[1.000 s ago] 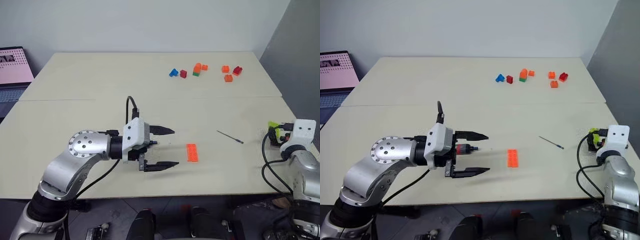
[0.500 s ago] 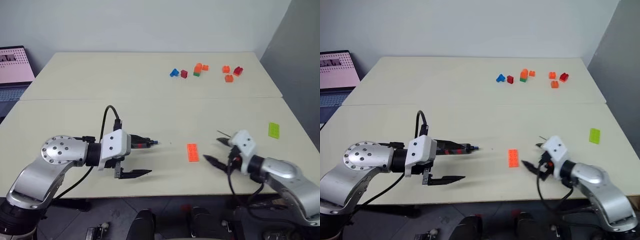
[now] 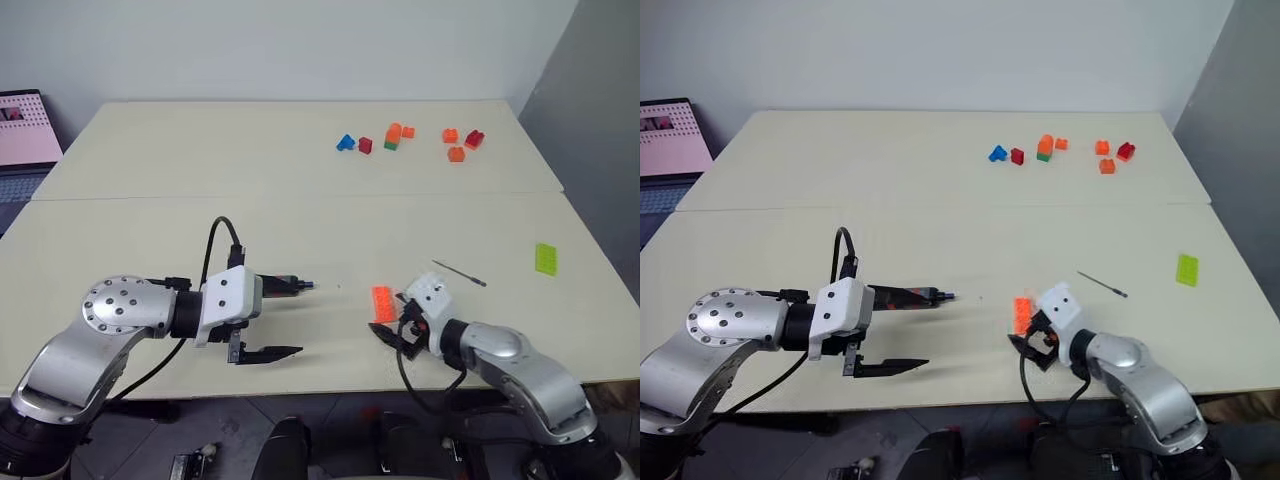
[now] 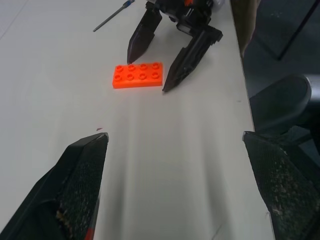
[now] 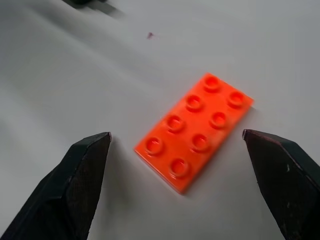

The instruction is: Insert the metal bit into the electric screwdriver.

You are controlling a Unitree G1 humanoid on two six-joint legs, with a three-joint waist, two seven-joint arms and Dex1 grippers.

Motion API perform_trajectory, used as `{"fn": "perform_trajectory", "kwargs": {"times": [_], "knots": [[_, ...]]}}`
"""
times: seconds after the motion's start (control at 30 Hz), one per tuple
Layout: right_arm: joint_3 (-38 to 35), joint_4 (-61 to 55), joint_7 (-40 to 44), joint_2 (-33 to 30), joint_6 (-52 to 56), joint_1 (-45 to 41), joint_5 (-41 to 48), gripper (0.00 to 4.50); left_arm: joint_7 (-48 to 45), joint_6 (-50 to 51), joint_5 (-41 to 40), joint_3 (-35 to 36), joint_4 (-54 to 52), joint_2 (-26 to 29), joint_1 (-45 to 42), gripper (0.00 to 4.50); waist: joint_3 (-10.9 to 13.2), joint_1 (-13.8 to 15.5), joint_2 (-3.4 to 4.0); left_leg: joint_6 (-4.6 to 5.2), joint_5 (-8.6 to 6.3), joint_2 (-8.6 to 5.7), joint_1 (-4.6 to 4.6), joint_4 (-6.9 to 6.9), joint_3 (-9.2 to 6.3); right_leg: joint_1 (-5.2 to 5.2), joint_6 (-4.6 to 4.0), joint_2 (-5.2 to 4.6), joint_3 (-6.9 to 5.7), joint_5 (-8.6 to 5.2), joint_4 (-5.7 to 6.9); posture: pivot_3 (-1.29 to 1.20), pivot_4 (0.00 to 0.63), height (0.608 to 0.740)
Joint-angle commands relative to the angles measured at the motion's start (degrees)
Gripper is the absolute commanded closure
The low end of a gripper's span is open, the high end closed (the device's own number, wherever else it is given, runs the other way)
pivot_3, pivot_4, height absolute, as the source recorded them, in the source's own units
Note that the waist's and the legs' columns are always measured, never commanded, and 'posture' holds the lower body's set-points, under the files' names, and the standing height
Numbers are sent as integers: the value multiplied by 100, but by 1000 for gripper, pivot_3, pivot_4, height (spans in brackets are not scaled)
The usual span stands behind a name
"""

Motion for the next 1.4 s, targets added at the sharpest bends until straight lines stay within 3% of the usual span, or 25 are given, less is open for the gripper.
{"fn": "perform_trajectory", "kwargs": {"times": [0.03, 0.17, 0.27, 0.53, 0.63, 0.77, 0.93, 1.03, 1.13, 1.4], "knots": [[96, 125, -218, 17, 112, -37, -268, 65, 5, -95, 14, 77, -142, 23, -16, 0, -1, 11, -1, 0, 0, 0, 0, 1, 0, 0, 0, 0, 0, 0, 0, 0, 150, 740], [54, 170, -280, -54, 82, 40, -433, 65, 16, -106, 21, 68, -170, 5, 22, 0, -4, 22, -6, 0, 0, -1, 0, 4, 0, 2, 3, 0, 1, 1, 0, 0, 150, 740], [47, 142, -224, -125, 30, 79, -476, 573, 18, -108, 16, 58, -175, -7, 24, 0, -5, 25, -8, 0, 1, -1, 2, 5, 0, 4, 4, 0, 0, 2, 0, 0, 150, 740], [-78, 126, -208, -140, -88, 100, -469, 2553, 22, -92, -25, 9, -164, -82, -53, 0, -7, 37, -10, 0, 1, -2, 2, 6, -3, 6, 5, 0, -1, 4, 0, 0, 150, 740], [-171, 92, -246, -136, -218, 123, -498, 3079, 36, -55, -83, 1, -207, -153, -67, 0, -7, 37, -10, 0, 1, -2, 1, 6, -3, 6, 5, 0, -1, 4, 0, 0, 150, 740], [-463, 57, -311, -174, -469, 131, -593, 3080, 159, 49, -215, 3, -249, -332, -158, 0, -7, 38, -10, 0, 1, -3, 0, 6, -2, 6, 5, 0, 0, 4, 0, 0, 150, 740], [-1443, 214, -548, -289, -900, 155, -717, 3080, 486, 283, -427, -73, -317, -765, -529, 0, -7, 45, -10, -1, 2, -8, -7, 11, -5, 4, 6, -2, -1, 8, 0, 0, 150, 740], [-2779, 796, -976, -429, -1240, 399, -844, 3080, 795, 330, -429, -293, -269, -1241, -936, 0, -7, 64, -10, -1, 2, -8, -6, 10, -6, 5, -16, -2, -3, 21, 0, 0, 150, 740], [-3412, 1211, -1189, -433, -1489, 566, -897, 3080, 846, 331, -362, -443, -175, -1447, -1148, 0, -7, 84, -10, -1, 2, -17, -12, 13, -6, 6, -18, -7, -2, 22, -1, 0, 150, 740], [-3931, 2142, -1449, -392, -1801, 300, -896, 3080, 776, 312, -317, -678, 55, -1684, -1519, 0, -7, -51, -8, -1, 3, -15, 27, 11, 23, 1, -24, -3, 29, 17, 64, 0, 150, 740]]}}
